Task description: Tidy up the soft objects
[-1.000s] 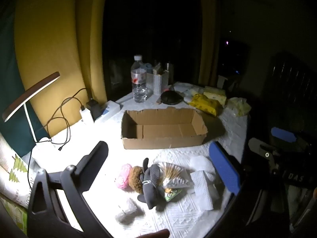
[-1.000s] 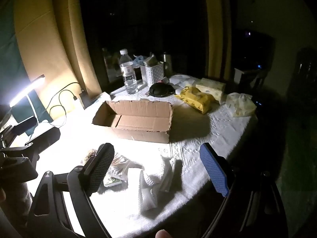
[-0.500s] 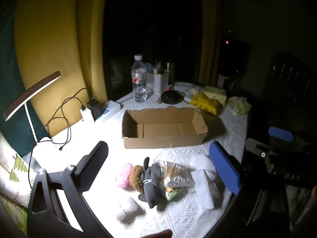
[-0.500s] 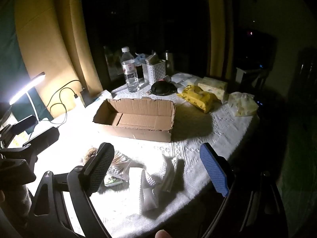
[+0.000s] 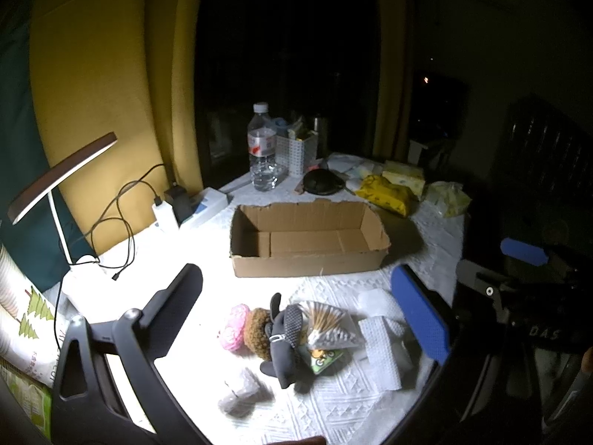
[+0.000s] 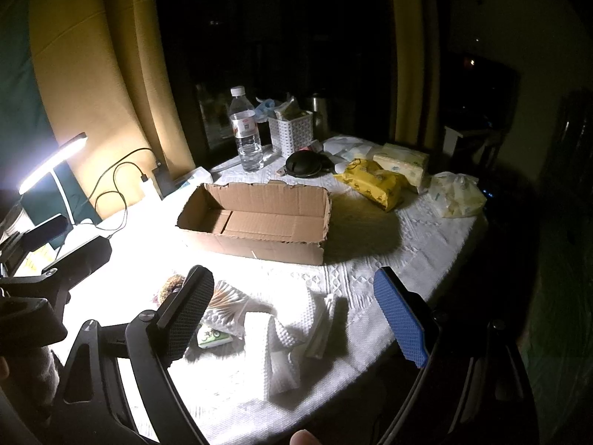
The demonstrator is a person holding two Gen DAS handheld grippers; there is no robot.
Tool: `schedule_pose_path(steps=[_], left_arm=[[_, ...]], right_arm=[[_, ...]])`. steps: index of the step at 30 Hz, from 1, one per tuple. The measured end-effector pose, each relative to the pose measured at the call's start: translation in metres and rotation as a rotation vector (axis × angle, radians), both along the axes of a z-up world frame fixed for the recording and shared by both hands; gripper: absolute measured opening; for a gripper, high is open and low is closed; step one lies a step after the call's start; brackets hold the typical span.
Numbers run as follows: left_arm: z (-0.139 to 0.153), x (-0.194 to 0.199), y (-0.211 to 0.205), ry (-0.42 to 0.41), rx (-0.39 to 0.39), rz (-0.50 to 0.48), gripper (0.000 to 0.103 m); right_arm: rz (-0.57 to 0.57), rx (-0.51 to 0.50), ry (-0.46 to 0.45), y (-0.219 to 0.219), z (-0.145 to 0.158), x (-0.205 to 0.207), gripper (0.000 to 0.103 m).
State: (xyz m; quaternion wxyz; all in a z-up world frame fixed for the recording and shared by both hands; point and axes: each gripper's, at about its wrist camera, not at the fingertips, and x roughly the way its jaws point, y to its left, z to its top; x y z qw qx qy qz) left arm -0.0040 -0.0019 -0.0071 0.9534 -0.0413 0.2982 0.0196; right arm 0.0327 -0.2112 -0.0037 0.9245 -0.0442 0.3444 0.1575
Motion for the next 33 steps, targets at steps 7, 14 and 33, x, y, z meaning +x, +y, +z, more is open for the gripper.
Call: schedule_pose_path(steps=[7, 14, 33], left_arm=[[0.0004, -0.0006, 0.0001, 0.000, -0.002, -0.001, 0.102], [0.0010, 0.0003, 0.0001, 0.000, -0.002, 0.000, 0.102], [0.0026, 0.0006, -0.0028, 0.000, 0.000, -0.002, 0.102]], right_arm=[[0.000, 0.000, 0.001, 0.0005, 0.0004, -0.0004, 0.090], [0.000, -0.001, 0.001, 0.0008, 0.0001, -0.0006, 0.090], [-0.001, -0.002, 0.003, 0.0015, 0.0011, -0.0010, 0.090]])
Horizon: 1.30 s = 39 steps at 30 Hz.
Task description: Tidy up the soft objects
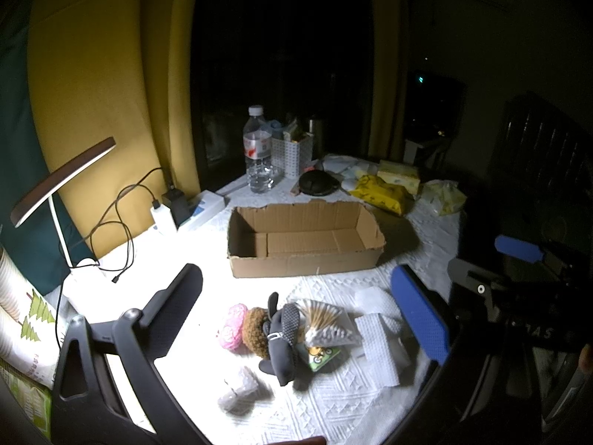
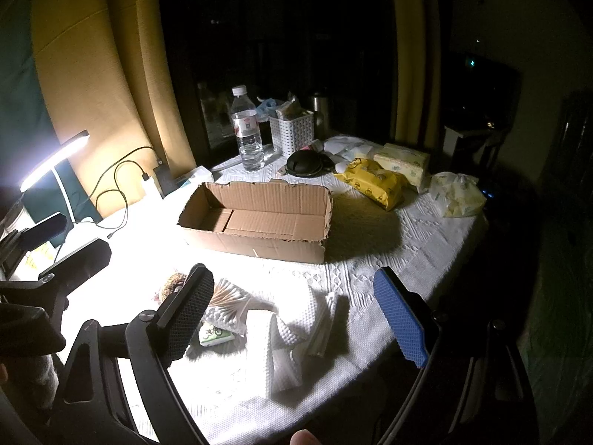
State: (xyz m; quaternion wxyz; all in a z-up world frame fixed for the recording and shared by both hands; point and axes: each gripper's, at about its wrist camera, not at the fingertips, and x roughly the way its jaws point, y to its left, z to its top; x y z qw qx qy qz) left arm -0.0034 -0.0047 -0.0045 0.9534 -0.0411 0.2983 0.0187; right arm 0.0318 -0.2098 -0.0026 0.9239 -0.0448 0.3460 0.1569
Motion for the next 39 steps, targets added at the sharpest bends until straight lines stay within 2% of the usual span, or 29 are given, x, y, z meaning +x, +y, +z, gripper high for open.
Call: schedule_pose_path(steps=[30, 34, 39], left_arm=[[0.001, -0.003, -0.003, 0.004, 0.008, -0.016, 0.102], [-0.008, 0.000, 0.001, 0.040, 0.017, -0.013, 0.102], [-0.032, 0.007, 0.013, 0.102, 0.023, 0.012, 0.102]], right_arm=[[0.011, 0.001, 0.009, 0.006, -0.005, -0.002, 0.090], [0.020, 0.013, 0.008, 0.005, -0.009, 0.000, 0.090], [0.028, 0.004, 0.014, 0.005, -0.018, 0.006, 0.090]])
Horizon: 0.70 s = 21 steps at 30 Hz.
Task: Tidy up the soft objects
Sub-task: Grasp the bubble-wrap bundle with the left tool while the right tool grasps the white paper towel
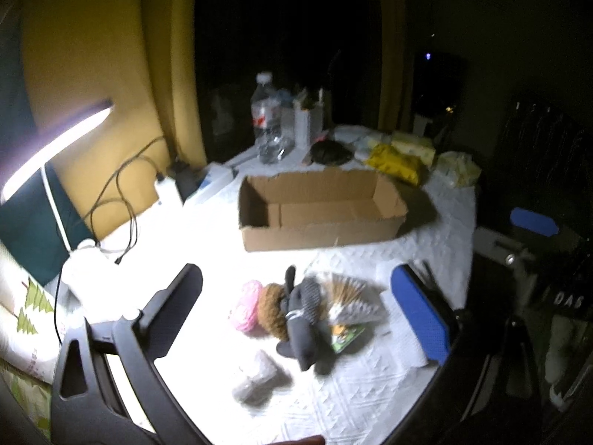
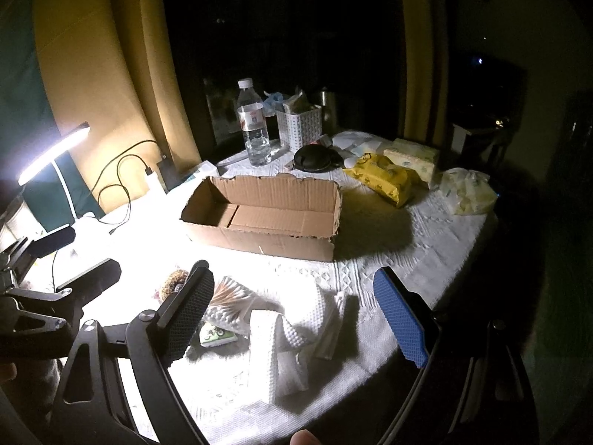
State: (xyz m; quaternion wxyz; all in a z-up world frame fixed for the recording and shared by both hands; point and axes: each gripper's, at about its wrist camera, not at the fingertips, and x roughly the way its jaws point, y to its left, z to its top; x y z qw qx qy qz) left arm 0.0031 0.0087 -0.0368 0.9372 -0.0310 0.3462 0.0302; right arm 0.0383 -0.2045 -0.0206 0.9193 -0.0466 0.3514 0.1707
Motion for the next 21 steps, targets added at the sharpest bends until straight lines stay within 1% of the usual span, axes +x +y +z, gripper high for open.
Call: schedule_pose_path(steps=[3, 5, 14, 19, 21], left_arm=[[-0.015, -0.001, 0.007, 0.025, 0.007, 0.016, 0.102], [-0.027, 0.000, 0.014, 0.050, -0.002, 0.035, 0.102], [-0.078, 0.000, 0.031, 0.148, -0.001, 0.104, 0.102], [-0.108, 0.000, 0.043, 0.222, 0.007, 0.140, 0.102], [-0.117, 0.000, 0.046, 0.242, 0.012, 0.147, 0.102]], right_arm=[[0.008, -0.016, 0.023, 0.002, -0.011, 0.005, 0.090], [0.018, -0.027, 0.042, 0.002, -0.021, 0.008, 0.090], [0.080, -0.055, 0.152, 0.003, -0.071, 0.012, 0.089], [0.102, -0.054, 0.231, 0.004, -0.103, 0.016, 0.078], [0.112, -0.056, 0.262, 0.005, -0.114, 0.016, 0.076]])
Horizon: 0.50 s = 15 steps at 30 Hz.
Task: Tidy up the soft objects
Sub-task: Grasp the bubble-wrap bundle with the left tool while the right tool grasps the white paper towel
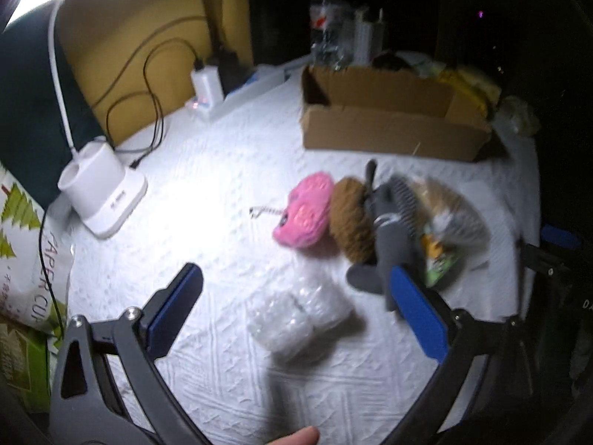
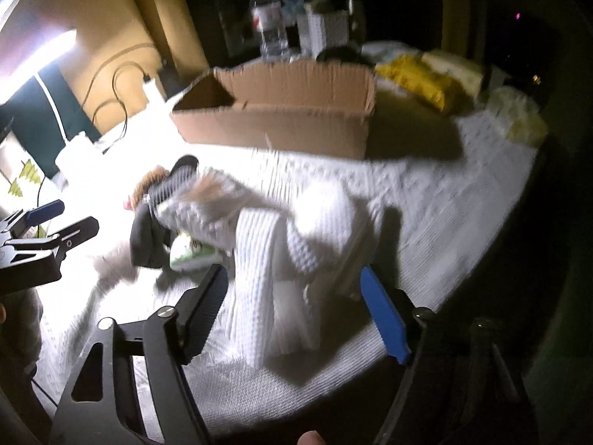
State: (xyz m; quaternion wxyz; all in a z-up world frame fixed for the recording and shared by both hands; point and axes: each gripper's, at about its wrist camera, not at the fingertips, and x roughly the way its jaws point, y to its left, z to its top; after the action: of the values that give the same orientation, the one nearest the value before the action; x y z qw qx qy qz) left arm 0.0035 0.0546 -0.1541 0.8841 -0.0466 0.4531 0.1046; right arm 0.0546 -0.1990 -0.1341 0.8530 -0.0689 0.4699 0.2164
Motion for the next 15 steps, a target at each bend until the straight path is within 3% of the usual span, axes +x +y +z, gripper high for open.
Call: schedule_pose_path(steps=[9, 15], left_arm=[[-0.032, 0.002, 0.009, 0.066, 0.022, 0.016, 0.101], [-0.045, 0.005, 0.007, 0.106, 0.017, -0.002, 0.079]], right_arm=[[0.022, 0.012, 0.045, 0.003, -0.021, 0.008, 0.063], [0.028, 0.014, 0.057, 0.006, -0.028, 0.014, 0.046]])
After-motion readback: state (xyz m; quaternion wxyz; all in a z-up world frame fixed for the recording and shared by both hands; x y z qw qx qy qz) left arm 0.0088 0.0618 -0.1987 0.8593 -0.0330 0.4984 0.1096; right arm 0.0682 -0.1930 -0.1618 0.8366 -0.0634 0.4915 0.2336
